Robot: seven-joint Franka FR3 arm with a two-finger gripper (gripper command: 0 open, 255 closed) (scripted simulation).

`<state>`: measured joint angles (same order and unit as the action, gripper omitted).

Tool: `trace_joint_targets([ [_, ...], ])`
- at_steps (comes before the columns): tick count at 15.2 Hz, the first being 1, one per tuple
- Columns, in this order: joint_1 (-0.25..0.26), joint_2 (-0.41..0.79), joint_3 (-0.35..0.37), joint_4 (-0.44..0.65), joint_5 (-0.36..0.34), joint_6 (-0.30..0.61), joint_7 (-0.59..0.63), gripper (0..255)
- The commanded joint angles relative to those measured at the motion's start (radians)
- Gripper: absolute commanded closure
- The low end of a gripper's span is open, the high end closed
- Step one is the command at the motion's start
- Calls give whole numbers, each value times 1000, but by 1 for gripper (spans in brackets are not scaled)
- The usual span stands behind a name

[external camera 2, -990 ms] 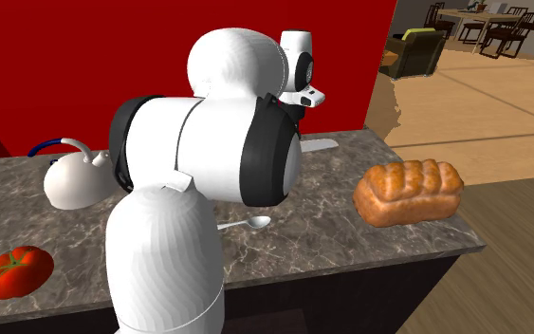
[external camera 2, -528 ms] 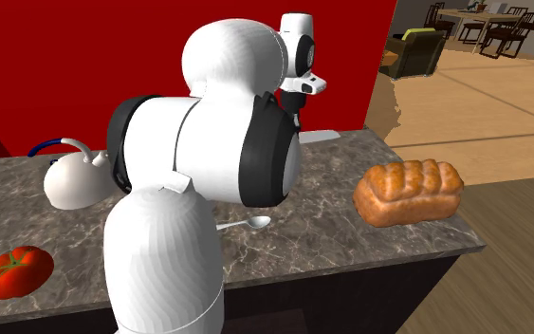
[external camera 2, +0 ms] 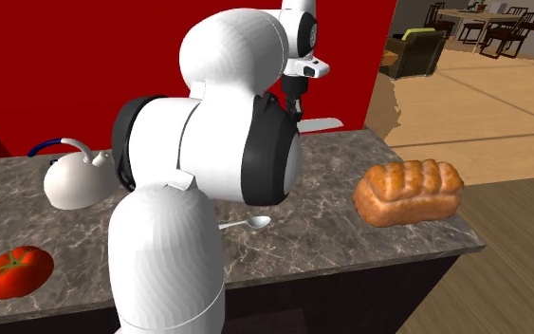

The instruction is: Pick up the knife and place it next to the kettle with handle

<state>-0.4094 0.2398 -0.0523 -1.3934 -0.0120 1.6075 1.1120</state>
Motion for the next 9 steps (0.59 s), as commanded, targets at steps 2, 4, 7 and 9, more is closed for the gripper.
trace_joint_targets([
  [2, 1, 12, 1, 60, 1, -48, 1, 255],
  [4, 0, 21, 0, 100, 1, -80, 0, 255],
  [7, -1, 38, 0, 166, 2, -129, -2, 255],
  [9, -1, 52, 0, 215, 3, -163, -2, 255],
])
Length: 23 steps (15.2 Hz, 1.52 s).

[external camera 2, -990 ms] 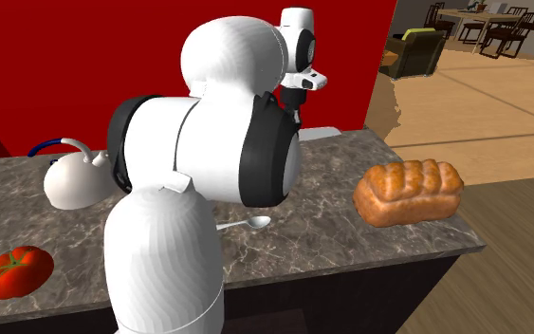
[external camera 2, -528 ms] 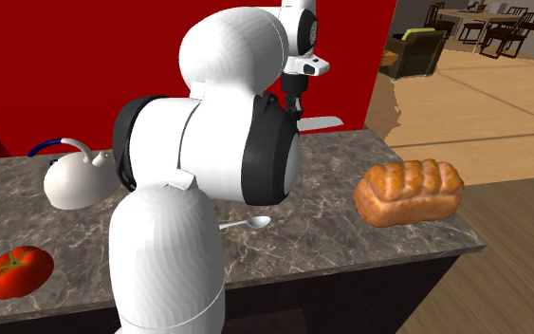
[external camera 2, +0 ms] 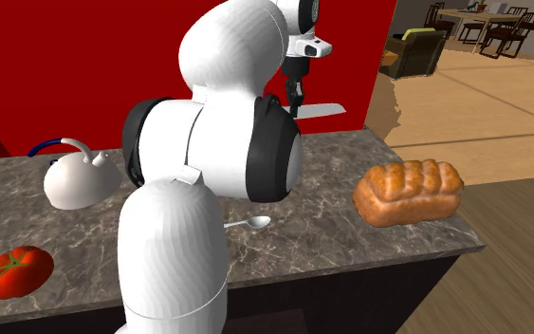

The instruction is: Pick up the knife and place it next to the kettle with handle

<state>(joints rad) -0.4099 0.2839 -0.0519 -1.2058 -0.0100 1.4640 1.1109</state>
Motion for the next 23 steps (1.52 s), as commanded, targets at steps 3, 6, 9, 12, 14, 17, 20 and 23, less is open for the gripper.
trace_joint_targets([
  [3, -2, 34, -1, 108, 2, -74, -3, 255],
  [6, -4, 68, -1, 203, 4, -135, -5, 255],
  [9, -7, 115, -1, 321, 6, -206, -7, 255],
  [12, 6, 88, 3, 303, 3, -216, 9, 255],
  [14, 36, -12, 12, 153, -3, -167, 45, 255],
  [17, 73, -127, 33, -9, -9, -121, 101, 255],
  [20, 106, -220, 58, -132, -11, -92, 160, 255],
  [23, 137, -299, 87, -230, -8, -74, 220, 255],
])
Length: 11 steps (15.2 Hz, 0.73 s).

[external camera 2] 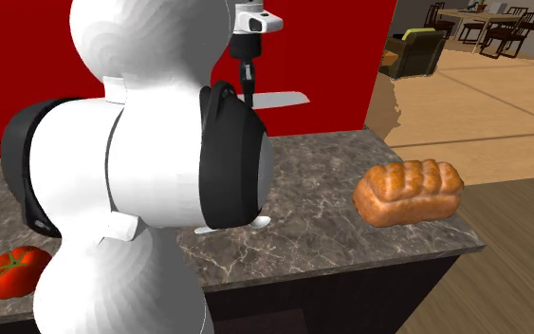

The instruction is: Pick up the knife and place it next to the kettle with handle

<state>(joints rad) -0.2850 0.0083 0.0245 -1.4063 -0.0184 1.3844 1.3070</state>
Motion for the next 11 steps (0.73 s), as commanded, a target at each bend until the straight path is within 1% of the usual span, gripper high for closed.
trace_joint_targets([
  [1, 22, -48, 21, -58, 3, 10, 44, 255],
  [6, 69, -150, 77, -174, 19, 22, 149, 255],
  [11, 114, -226, 141, -252, 44, 25, 258, 255],
])
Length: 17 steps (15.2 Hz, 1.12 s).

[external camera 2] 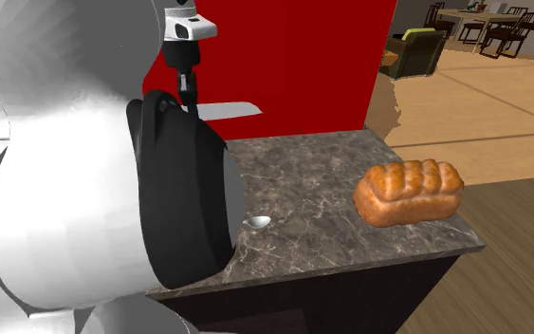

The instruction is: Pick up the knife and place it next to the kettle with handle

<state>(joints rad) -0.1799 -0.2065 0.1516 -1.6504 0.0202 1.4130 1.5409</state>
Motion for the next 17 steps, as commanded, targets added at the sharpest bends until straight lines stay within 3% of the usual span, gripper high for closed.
trace_joint_targets([
  [1, 18, -24, 27, -20, 11, -4, 47, 255],
  [9, 88, -86, 144, -70, 61, -8, 234, 255],
  [17, 155, -79, 279, -46, 103, -12, 438, 255],
])
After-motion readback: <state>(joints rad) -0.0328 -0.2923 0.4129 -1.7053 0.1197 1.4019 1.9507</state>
